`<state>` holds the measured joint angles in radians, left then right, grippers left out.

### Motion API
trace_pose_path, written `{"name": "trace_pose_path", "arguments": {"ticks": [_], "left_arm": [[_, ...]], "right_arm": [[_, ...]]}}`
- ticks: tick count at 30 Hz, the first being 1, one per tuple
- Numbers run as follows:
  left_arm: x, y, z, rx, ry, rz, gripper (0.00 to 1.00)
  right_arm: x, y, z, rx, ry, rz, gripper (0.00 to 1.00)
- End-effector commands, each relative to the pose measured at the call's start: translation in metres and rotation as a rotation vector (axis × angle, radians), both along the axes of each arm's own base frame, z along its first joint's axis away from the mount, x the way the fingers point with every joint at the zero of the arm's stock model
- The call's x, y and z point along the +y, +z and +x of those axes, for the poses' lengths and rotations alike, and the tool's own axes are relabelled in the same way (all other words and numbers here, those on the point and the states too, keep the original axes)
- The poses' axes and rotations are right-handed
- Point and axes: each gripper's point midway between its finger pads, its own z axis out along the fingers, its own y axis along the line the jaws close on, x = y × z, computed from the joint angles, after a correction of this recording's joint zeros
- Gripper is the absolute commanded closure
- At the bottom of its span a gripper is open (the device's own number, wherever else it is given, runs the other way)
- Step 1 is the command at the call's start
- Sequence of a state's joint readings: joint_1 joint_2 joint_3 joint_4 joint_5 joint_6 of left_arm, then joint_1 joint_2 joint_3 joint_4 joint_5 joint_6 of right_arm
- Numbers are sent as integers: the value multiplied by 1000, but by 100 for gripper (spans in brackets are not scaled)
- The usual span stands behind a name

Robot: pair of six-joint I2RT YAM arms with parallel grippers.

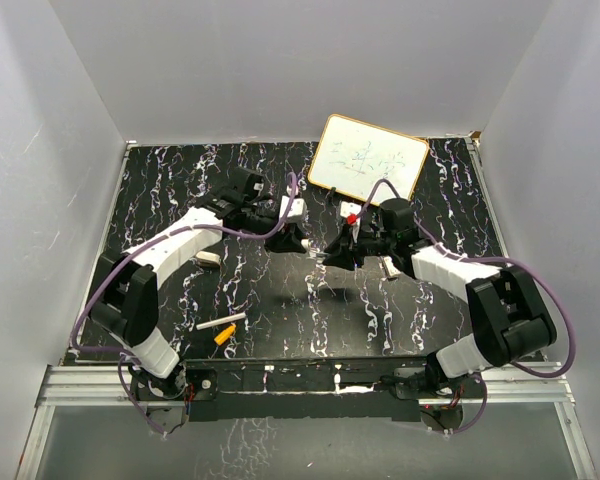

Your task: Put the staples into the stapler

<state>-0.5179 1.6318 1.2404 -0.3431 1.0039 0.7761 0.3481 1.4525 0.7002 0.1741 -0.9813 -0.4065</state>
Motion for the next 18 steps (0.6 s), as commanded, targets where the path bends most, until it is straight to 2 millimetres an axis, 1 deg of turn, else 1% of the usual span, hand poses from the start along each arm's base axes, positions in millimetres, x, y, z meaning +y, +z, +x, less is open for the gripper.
{"name": "trace_pose_path", "arguments": {"ticks": [1,6,10,12,15,18], "left_arm": [[4,-5,-4,4,-33,-42,100],[4,-41,-2,23,-28,-20,100],[3,-68,0,64,-26,-4,100],[3,-80,-1,84,-27,7,100],[4,-94,-2,93,-26,8,100],[4,-103,-4,102,-20,6,100]], "right_arm": [[-24,-27,30,-18,-121,-151,92],[-27,-45,42,32,-162,-202,92],[-27,-55,52,81,-222,-242,92],[-28,-65,53,126,-240,-285,92],[-32,-71,56,133,-256,-321,92],[-40,-79,59,108,-267,-381,92]]}}
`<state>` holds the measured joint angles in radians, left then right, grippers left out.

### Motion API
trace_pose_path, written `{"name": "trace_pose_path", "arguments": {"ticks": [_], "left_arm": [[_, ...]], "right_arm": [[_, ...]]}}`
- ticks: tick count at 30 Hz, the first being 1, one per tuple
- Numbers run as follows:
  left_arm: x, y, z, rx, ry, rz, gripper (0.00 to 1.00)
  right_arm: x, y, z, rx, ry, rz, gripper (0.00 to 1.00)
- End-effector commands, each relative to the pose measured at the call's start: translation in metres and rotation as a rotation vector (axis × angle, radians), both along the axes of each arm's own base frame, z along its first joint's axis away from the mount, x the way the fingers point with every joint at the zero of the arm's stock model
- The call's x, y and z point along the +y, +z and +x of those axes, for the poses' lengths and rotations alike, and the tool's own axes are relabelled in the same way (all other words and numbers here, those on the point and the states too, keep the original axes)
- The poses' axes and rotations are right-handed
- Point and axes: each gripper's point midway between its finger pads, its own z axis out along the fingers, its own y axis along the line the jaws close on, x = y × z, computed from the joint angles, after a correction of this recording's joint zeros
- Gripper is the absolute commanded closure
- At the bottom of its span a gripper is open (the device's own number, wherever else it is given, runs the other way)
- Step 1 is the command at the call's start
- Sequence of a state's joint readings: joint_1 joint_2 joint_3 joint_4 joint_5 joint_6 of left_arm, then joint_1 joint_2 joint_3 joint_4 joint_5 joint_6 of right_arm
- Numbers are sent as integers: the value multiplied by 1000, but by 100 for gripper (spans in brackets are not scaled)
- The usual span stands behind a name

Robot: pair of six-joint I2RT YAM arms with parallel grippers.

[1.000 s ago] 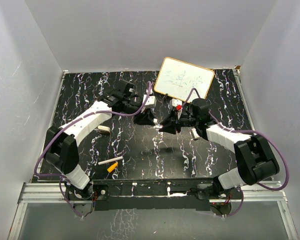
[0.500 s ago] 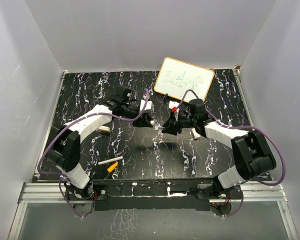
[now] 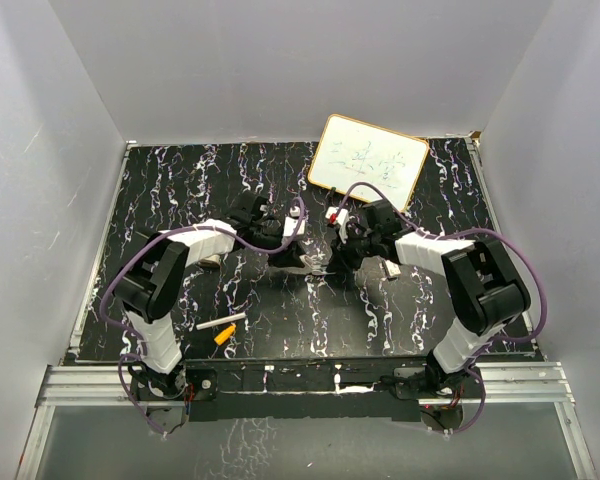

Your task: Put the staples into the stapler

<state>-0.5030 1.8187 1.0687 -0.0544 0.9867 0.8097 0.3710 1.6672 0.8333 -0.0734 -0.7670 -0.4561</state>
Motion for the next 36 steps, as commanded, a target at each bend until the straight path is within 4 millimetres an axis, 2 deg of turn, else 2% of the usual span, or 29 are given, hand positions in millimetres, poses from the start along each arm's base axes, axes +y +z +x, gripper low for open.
{"name": "trace_pose_path", "arguments": {"ticks": [1,13,17,21,26,33,36], "left_arm": [[3,-6,-18,77,-25,-32,100],[11,-31,-20,59,5,11,99],[11,-36,-22,64,16,23,96],[10,-36,-21,74,26,26,87],[9,-35,-17,75,45,34,75],[9,-31,-15,80,56,33,51],[10,-25,-14,66,52,38,46]], "right_arm": [[-29,-7,39,-116,-112,-163,92],[-39,-38,21,-110,-19,-236,92],[-41,-44,17,-111,4,-249,86],[-38,-41,16,-112,16,-230,78],[-29,-28,14,-117,47,-180,68],[-24,-18,4,-106,81,-139,60],[-22,-15,1,-99,87,-122,59]]}}
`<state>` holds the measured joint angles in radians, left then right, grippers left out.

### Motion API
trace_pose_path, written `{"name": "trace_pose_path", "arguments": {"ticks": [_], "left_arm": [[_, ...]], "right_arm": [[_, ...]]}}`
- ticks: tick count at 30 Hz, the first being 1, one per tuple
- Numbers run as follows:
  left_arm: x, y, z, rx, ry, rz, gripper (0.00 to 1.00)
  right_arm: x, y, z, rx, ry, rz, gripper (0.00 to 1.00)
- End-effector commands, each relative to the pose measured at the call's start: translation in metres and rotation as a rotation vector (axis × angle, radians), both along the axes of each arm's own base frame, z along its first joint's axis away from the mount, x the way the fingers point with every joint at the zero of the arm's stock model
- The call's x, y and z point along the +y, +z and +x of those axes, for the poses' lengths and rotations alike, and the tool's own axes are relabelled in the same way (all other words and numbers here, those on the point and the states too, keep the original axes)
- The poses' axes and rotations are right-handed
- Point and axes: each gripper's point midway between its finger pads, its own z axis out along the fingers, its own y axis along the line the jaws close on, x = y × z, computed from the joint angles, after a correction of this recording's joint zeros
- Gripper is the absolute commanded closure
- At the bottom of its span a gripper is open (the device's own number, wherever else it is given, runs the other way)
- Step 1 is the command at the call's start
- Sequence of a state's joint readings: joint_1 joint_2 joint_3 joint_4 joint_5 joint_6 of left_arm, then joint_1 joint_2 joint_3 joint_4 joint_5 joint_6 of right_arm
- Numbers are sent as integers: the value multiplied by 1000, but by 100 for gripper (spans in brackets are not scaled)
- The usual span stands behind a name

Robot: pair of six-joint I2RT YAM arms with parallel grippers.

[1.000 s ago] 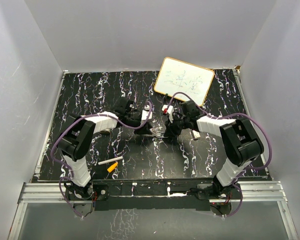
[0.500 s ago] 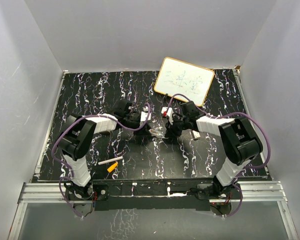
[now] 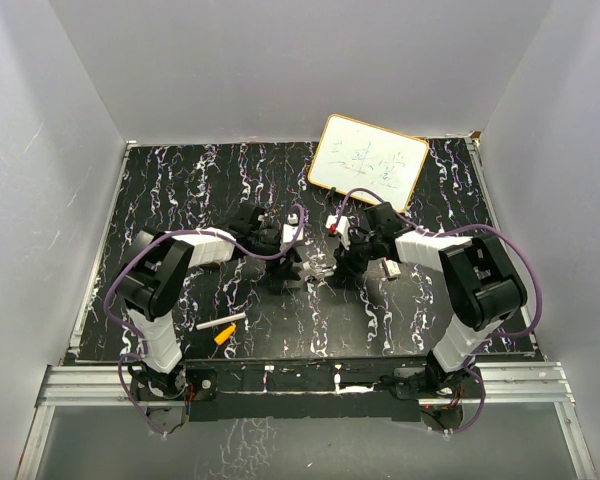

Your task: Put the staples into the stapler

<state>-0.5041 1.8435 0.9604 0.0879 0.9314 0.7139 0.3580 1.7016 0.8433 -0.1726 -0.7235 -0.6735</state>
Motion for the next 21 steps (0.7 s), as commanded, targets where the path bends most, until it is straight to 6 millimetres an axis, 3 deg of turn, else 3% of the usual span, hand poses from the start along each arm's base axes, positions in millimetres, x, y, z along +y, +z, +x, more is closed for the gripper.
{"name": "trace_pose_path", "arguments": {"ticks": [1,8,12,15,21], "left_arm": [[1,12,-8,5,-28,-5,43],[6,36,-6,-48,-31,11,34],[21,56,0,-33,12,59,31],[53,71,16,1,126,122,28],[152,101,43,14,402,157,24]], "right_arm": [[-4,10,1,-28,-1,-2,59],[0,23,4,-49,-7,24,50],[2,40,7,-78,-18,45,39],[2,58,8,-108,-24,62,31],[4,94,8,-119,-54,97,23]]}}
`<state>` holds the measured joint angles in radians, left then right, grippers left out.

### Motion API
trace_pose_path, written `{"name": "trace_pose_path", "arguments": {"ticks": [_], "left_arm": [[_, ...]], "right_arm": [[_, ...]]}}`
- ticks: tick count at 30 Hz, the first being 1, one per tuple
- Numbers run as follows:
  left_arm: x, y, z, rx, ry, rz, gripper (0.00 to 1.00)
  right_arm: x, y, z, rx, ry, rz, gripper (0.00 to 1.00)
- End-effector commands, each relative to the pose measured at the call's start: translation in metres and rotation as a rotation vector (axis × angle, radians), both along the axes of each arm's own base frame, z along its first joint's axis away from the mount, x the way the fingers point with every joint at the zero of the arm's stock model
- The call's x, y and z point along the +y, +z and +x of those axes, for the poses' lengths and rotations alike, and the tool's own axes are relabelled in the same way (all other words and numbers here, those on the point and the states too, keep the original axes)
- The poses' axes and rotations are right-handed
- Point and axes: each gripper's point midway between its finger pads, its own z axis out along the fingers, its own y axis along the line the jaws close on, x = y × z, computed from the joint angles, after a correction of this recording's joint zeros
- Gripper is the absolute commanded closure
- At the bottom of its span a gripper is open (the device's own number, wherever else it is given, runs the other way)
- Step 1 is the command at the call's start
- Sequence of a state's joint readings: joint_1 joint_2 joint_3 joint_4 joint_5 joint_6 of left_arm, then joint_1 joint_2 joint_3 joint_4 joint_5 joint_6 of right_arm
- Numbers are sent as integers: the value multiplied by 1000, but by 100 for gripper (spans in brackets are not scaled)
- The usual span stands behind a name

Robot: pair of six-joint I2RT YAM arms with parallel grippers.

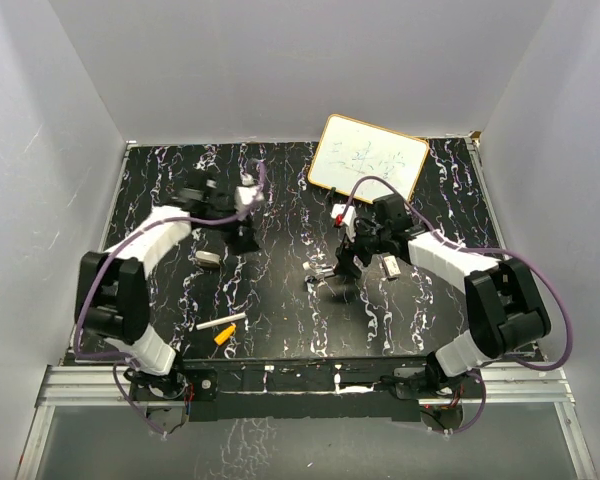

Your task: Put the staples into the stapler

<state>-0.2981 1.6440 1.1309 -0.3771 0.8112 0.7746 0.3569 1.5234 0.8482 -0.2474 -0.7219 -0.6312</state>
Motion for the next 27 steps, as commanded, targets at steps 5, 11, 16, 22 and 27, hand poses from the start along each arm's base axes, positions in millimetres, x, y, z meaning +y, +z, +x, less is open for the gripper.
{"name": "trace_pose_path", "arguments": {"ticks": [5,11,16,22,27], "left_arm": [[137,14,4,-24,243,53,24],[171,-20,-6,51,138,42,24],[170,-45,-11,3,74,47,24],[170,-59,-8,0,60,45,33],[162,-64,-10,14,59,21,50]], "right_arm": [[6,58,8,-41,-26,63,22],[6,63,-1,-51,-14,89,21],[3,58,-10,-32,-17,85,21],[4,57,-15,-29,-13,101,20],[4,55,-10,-18,-16,86,20]]}}
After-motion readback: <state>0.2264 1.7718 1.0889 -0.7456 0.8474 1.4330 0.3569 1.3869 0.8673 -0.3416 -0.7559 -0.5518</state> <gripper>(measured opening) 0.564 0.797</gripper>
